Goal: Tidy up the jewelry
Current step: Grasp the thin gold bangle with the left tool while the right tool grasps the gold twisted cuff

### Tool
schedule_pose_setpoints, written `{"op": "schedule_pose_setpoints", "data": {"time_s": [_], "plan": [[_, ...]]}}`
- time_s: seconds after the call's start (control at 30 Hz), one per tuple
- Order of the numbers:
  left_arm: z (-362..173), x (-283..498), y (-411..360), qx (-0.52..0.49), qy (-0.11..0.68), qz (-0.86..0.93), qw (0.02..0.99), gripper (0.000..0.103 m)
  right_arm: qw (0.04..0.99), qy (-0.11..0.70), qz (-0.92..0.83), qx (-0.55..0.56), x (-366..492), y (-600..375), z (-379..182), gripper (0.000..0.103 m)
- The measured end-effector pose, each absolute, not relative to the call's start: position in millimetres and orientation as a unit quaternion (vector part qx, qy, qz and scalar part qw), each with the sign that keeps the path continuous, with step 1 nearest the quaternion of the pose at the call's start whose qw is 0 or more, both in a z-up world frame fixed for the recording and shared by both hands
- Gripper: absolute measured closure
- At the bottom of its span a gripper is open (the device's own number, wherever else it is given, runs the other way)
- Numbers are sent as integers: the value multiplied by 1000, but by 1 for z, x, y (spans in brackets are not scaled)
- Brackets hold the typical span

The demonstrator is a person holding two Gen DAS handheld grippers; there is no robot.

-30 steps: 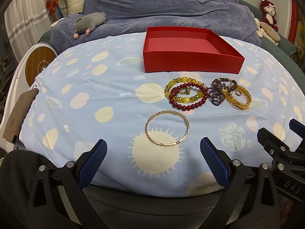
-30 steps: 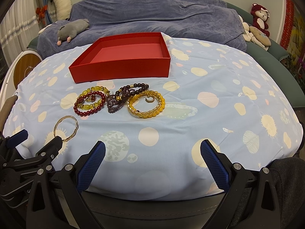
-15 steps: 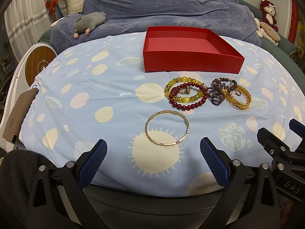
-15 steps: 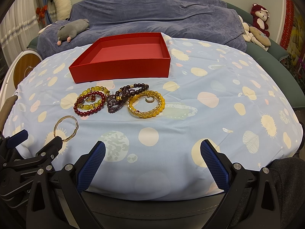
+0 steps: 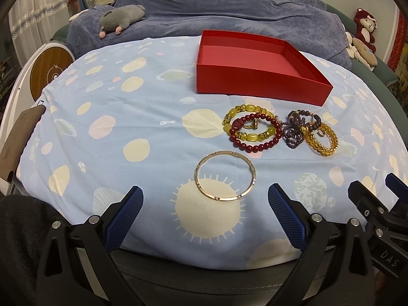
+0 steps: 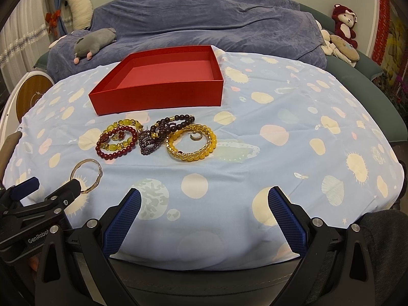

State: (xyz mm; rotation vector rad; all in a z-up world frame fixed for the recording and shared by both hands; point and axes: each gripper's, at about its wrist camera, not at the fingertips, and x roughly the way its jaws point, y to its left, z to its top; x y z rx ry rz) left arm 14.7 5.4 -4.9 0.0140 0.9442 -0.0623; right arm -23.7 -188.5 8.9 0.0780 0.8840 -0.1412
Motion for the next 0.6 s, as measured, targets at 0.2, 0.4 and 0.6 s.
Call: {"op": "schedule_pose_setpoints", "data": {"time_s": [0.2, 0.4, 0.6], "plan": [[-16, 32, 8, -11, 489, -31, 871, 9, 897, 433, -76, 51, -19, -195, 7, 7], [-25, 44, -4, 15, 506, -33, 862, 11, 892, 440, -78, 66, -15, -200, 3, 7], [-29, 52, -8, 30, 512, -38, 857, 22, 889, 446, -75, 71, -13, -200, 0, 7]]}}
